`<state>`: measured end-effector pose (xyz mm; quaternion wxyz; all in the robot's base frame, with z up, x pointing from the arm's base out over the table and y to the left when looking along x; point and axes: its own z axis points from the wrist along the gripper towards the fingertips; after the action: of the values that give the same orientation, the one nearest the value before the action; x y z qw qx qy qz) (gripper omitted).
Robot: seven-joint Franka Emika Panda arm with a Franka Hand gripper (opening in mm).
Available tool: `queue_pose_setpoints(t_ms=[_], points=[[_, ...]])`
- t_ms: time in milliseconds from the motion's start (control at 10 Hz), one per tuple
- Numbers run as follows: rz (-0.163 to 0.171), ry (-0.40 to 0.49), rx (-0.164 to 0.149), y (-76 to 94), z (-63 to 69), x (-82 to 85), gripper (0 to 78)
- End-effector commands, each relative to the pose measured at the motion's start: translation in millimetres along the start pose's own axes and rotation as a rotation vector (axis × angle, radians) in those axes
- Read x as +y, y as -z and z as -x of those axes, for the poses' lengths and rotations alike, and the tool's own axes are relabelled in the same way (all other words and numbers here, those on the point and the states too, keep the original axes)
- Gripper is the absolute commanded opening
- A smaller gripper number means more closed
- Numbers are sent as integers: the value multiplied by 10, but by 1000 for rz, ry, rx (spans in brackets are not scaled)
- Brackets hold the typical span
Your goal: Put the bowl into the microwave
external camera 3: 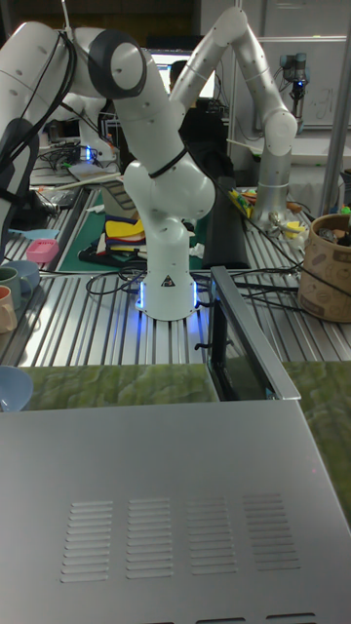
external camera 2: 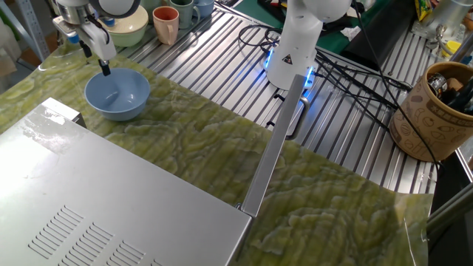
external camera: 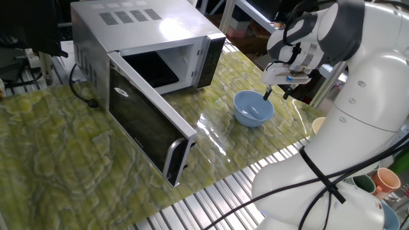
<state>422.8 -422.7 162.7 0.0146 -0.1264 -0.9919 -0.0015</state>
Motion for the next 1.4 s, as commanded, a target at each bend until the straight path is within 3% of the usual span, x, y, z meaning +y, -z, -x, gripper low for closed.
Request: queue_pose_setpoints(t_ms=[100,400,600,1400], points=[[32,4,-12,-164,54,74,773],[40,3,-14,-180,44,98,773],[83,13,-10,-184,36,111,773],[84,5,-25,-395,35,189,773]])
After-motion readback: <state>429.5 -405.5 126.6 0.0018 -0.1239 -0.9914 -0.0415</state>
